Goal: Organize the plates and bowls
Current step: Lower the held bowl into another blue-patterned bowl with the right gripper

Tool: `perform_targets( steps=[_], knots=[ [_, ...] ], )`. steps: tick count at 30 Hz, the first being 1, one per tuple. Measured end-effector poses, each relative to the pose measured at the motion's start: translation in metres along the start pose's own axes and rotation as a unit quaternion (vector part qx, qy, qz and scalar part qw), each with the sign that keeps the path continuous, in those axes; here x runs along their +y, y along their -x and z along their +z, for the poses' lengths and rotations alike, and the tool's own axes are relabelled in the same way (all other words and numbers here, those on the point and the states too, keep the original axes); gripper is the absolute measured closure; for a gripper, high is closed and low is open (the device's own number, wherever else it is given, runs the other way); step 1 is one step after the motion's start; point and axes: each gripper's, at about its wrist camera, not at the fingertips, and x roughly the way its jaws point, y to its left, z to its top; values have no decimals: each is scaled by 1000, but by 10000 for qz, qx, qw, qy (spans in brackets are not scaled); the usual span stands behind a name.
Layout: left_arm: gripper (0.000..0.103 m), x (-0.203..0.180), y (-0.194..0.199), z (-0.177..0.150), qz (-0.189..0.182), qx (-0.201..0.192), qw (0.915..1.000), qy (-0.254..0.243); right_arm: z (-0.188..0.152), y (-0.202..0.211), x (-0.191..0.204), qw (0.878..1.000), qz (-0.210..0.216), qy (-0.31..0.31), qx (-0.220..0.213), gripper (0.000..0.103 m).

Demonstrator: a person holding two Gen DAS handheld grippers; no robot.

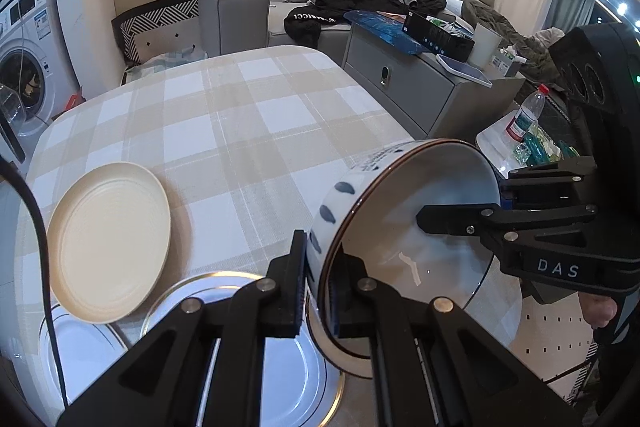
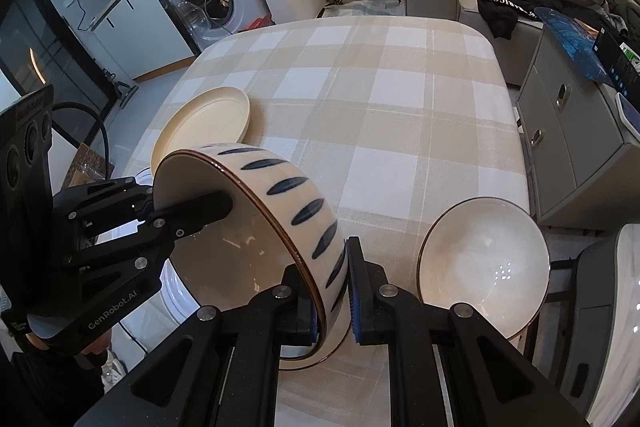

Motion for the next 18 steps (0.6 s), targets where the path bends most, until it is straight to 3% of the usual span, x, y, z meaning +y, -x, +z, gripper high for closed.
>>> perform_targets(
  steps=[10,18],
  knots=[
    [97,0,-3,-28,-24,302,9995,104,-23,-18,8,9991,148,-46,400,92],
    [97,2,-16,-31,-158,521,9985,117,-25,-32,0,9978,219,-146,602,92]
  ],
)
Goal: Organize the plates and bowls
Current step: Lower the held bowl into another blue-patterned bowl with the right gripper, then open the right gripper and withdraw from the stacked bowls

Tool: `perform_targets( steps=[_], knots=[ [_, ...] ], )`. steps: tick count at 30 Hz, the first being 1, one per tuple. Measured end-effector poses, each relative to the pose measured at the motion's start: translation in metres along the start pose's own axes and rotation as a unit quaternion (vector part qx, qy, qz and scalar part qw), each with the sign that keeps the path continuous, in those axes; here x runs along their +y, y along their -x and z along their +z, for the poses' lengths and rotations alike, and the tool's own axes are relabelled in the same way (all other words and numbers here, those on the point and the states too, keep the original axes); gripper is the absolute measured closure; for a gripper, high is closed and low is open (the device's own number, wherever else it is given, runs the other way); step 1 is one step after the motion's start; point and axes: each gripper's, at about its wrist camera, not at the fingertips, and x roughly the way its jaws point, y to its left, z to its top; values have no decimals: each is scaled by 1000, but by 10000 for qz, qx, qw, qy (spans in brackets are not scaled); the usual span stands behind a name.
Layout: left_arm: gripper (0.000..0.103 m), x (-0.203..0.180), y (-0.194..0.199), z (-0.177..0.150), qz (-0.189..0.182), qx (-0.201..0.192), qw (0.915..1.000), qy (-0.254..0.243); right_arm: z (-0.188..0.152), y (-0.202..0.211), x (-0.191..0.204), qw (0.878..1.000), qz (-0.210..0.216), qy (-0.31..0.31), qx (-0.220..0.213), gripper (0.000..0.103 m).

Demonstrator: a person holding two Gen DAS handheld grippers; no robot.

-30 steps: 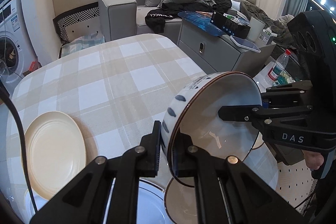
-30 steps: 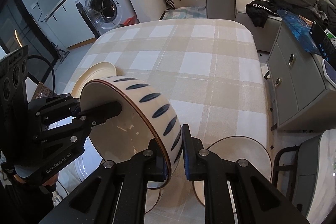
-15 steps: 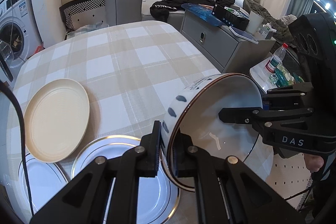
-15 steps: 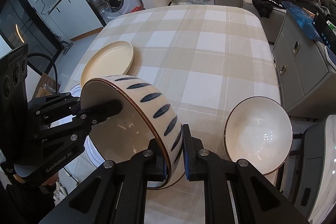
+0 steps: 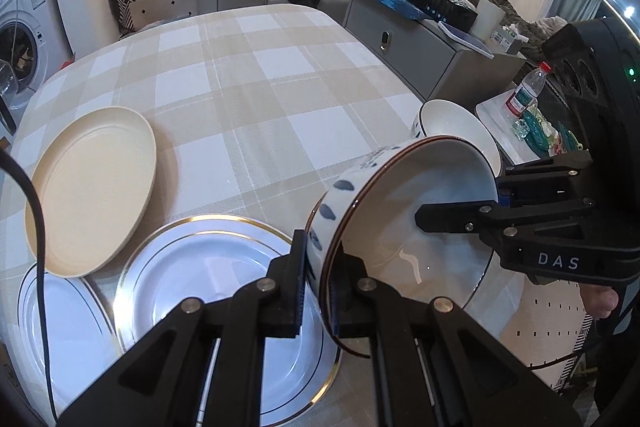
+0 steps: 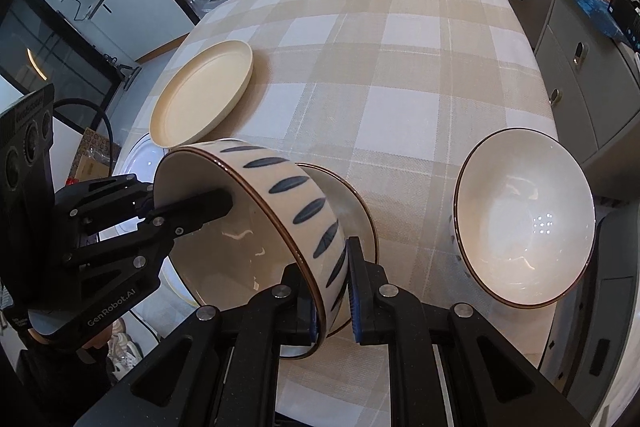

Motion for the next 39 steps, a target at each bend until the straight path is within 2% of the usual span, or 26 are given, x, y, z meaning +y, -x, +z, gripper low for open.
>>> perform_targets(
  steps=[7,14,22,25,30,36,37,39],
  knots=[
    [97,4,-6,2,-125,52,9999,13,3,-5,-5,10000,49,-42,73,90],
    [97,6,3,2,-96,-94,9999,-53,2,2,-5,10000,-21,45,-35,82],
    [94,12,-5,3,-172,-92,9998,27,-3,20,-4,9976,-452,341,-395,81],
    [94,11,-7,4,-200,-104,9997,47,-1,23,-11,9977,-403,287,-456,81],
    [94,11,-6,4,-206,-133,9997,32,0,8,-18,9989,-235,246,-315,81],
    [92,4,-3,4,16,-224,9997,-136,-4,6,-15,9984,-133,357,-419,80],
    [89,3,-1,4,58,-256,9995,-160,-5,8,-15,9982,-100,364,-471,78],
    [77,0,3,4,128,-339,9991,-207,-6,14,-16,9977,-84,355,-574,64]
  ],
)
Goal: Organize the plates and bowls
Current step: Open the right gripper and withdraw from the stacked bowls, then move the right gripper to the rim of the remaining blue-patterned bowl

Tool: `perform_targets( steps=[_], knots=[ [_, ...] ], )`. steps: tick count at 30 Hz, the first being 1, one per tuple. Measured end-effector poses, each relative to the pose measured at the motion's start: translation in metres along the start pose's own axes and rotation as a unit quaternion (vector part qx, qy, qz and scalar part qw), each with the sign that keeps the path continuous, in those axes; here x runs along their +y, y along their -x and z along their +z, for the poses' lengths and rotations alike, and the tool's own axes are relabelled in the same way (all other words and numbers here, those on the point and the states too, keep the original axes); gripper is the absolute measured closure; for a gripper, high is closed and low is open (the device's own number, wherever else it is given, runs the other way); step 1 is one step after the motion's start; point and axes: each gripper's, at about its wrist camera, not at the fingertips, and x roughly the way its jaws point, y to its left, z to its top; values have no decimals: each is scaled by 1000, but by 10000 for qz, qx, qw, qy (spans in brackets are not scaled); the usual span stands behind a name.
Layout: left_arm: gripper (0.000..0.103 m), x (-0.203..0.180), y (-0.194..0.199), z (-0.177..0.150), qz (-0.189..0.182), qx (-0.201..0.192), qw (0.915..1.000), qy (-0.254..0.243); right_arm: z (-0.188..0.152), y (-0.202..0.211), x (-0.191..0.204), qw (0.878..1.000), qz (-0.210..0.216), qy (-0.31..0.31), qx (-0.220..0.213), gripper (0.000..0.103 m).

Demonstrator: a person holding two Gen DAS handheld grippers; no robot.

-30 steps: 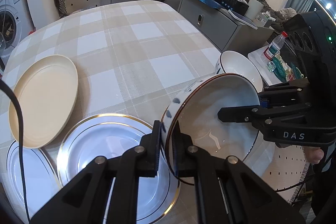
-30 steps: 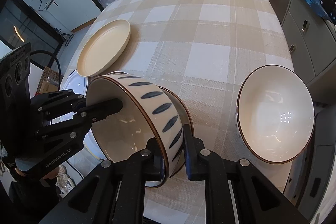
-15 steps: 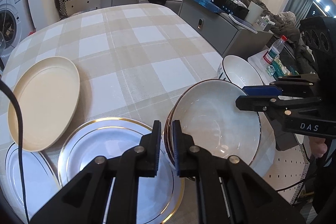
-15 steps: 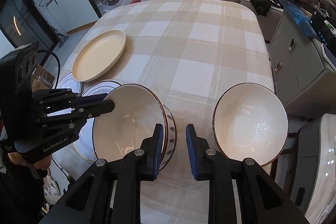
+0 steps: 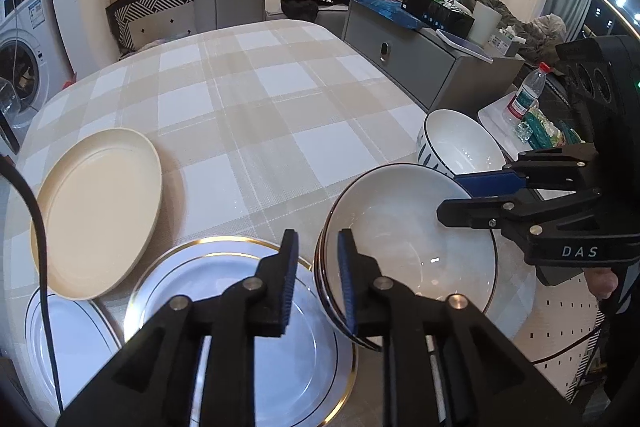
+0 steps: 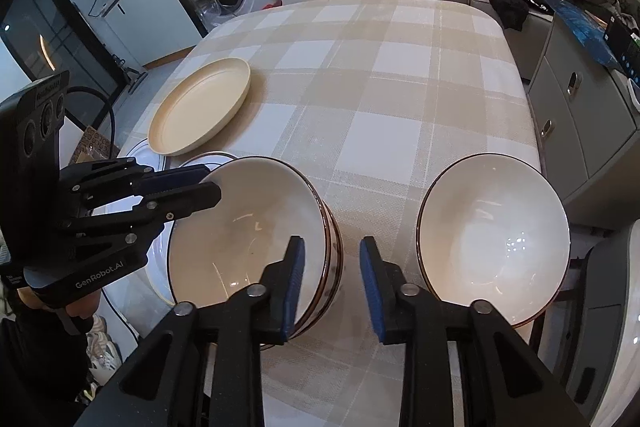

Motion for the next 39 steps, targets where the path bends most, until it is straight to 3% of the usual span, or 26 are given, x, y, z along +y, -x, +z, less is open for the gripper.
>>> perform_targets(
  steps=[2,4,6,11,15,17,19,23,32,39],
  knots=[
    [62,-3,5,2,45,-107,9999,-41,-1,8,0,9999,44,11,-136,54],
    [60,-7,11,3,104,-210,9997,-89,-3,15,-1,9997,50,6,-257,49],
    [58,-12,16,5,144,-272,9994,-155,-5,23,-2,9993,25,21,-369,36],
    [55,-27,25,8,167,-420,9985,-317,-13,44,-7,9975,59,-41,-700,15],
    [48,-38,30,9,91,-507,9980,-374,-21,59,-15,9959,-17,-148,-893,10],
    [27,-44,33,10,89,-581,9975,-387,-25,66,-20,9951,-40,-194,-972,7],
    [12,-50,36,10,184,-738,9964,-364,-30,74,-25,9940,-73,-235,-1069,5],
    [2,-60,40,13,200,-878,9954,-336,-38,88,-37,9917,-137,-337,-1233,3],
    [0,-77,40,32,187,-915,9940,-572,-50,109,-65,9870,-290,-620,-1451,2],
    [0,-76,32,54,133,-850,9942,-637,-46,108,-85,9856,-299,-967,-1356,2]
  ],
)
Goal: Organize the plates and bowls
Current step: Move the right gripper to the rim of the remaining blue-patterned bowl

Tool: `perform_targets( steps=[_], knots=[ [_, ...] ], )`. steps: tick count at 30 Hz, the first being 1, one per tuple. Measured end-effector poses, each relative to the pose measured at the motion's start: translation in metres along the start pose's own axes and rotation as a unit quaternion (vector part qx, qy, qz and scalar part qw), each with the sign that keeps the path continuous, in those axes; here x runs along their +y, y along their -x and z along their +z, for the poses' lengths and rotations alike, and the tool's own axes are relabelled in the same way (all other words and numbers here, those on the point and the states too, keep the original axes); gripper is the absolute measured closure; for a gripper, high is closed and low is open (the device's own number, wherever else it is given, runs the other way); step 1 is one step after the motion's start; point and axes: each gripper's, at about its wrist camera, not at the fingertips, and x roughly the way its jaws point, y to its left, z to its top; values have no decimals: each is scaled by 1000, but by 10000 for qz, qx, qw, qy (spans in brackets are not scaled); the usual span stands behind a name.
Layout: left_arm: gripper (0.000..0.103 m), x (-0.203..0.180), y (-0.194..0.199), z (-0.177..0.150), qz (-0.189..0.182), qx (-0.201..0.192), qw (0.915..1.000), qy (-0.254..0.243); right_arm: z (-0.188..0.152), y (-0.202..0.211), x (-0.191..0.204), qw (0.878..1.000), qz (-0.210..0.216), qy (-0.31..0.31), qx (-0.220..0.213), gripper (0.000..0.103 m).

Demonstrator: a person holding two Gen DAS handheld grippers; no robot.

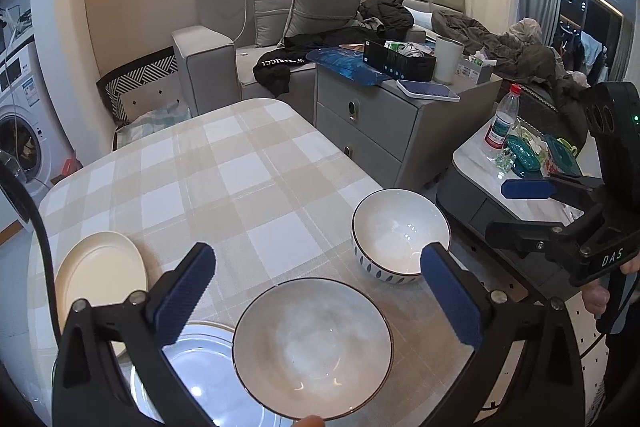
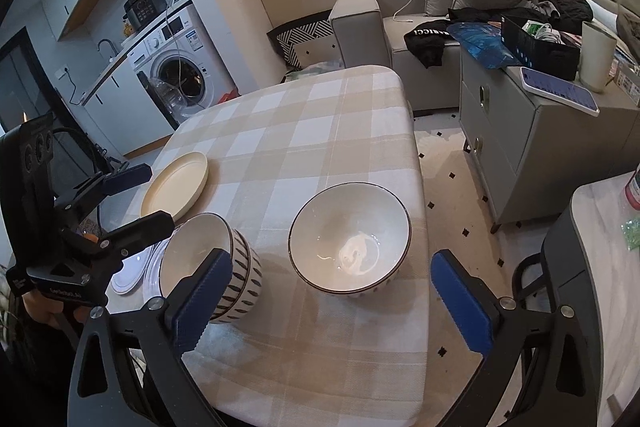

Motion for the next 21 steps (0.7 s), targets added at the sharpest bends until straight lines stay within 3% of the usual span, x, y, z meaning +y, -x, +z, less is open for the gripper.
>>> perform_targets(
  steps=[21],
  knots=[
    [0,7,-59,43,-267,358,9963,-729,17,-34,-23,9986,-365,-236,289,2]
  ],
)
